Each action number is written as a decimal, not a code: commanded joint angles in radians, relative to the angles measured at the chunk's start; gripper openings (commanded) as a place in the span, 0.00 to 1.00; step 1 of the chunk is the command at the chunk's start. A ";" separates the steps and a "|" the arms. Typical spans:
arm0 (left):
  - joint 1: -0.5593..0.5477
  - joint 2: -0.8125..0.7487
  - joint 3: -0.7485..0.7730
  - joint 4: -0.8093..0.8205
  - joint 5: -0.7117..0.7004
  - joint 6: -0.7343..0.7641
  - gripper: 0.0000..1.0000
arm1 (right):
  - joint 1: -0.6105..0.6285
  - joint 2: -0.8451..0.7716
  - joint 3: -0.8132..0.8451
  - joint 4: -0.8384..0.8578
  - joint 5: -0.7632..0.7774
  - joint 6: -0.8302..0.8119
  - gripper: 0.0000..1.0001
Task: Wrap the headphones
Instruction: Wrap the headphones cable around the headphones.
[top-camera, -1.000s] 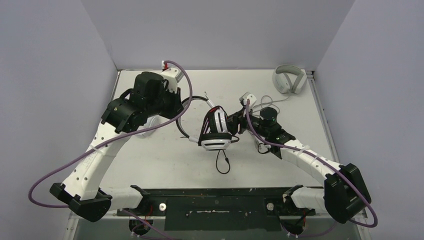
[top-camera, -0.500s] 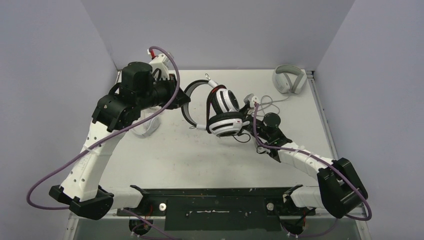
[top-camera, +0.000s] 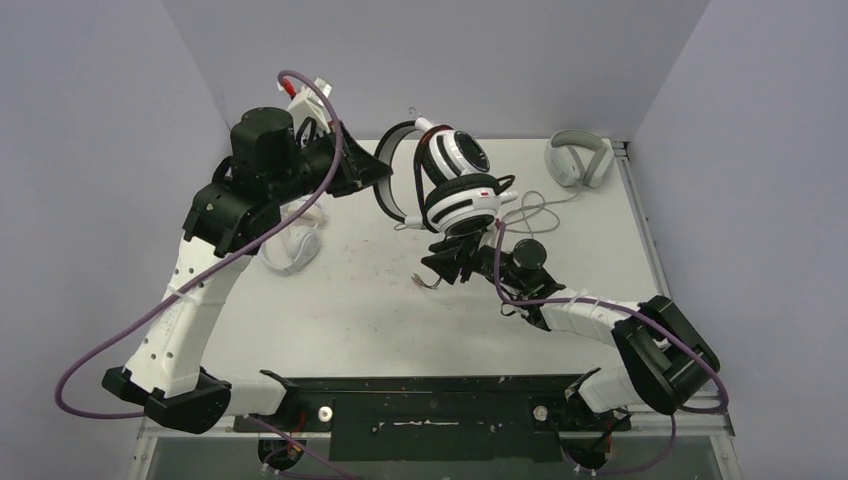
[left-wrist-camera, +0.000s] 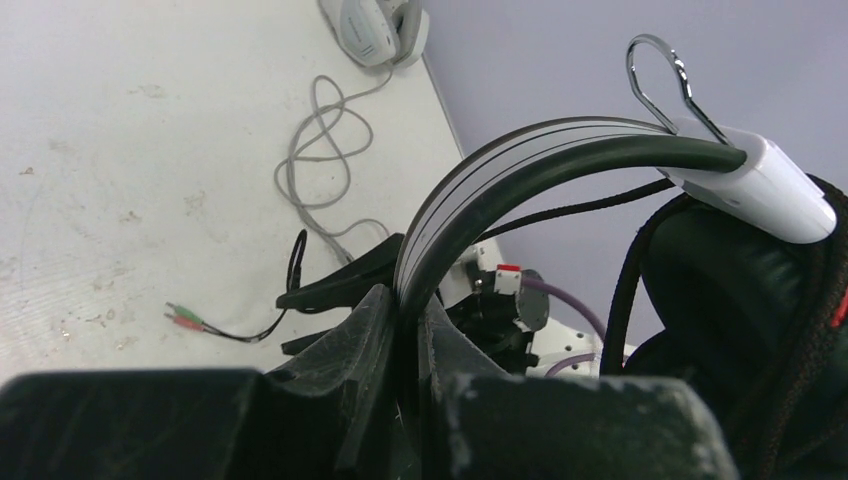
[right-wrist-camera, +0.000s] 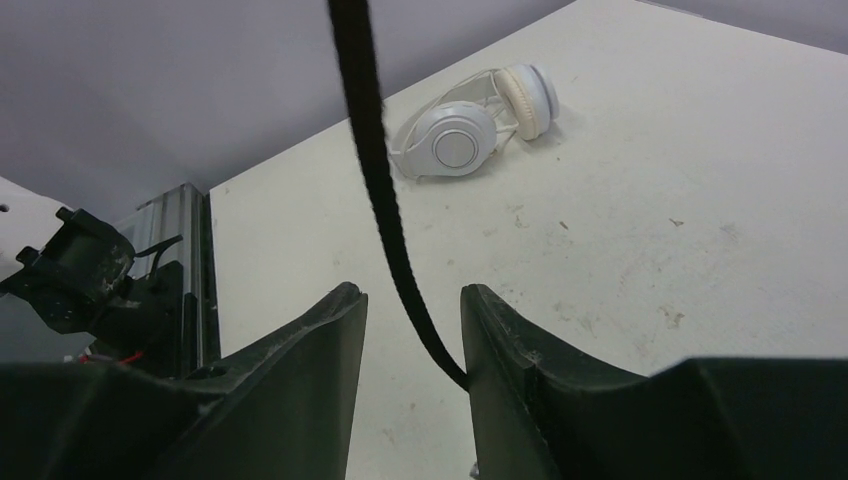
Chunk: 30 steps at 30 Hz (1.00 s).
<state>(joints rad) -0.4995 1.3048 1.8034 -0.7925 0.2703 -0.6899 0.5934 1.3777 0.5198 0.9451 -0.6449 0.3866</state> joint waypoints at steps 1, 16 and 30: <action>0.021 -0.004 0.102 0.176 0.023 -0.114 0.00 | 0.021 0.039 0.007 0.163 -0.033 0.027 0.39; 0.148 0.032 0.142 0.230 -0.179 -0.155 0.00 | 0.187 0.018 0.006 0.160 -0.066 0.062 0.26; 0.185 -0.007 -0.022 0.245 -0.558 0.046 0.00 | 0.304 -0.211 0.076 -0.150 -0.078 0.024 0.11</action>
<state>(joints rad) -0.3183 1.3453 1.8149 -0.6697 -0.1192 -0.6968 0.8791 1.2423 0.5270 0.8993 -0.6987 0.4511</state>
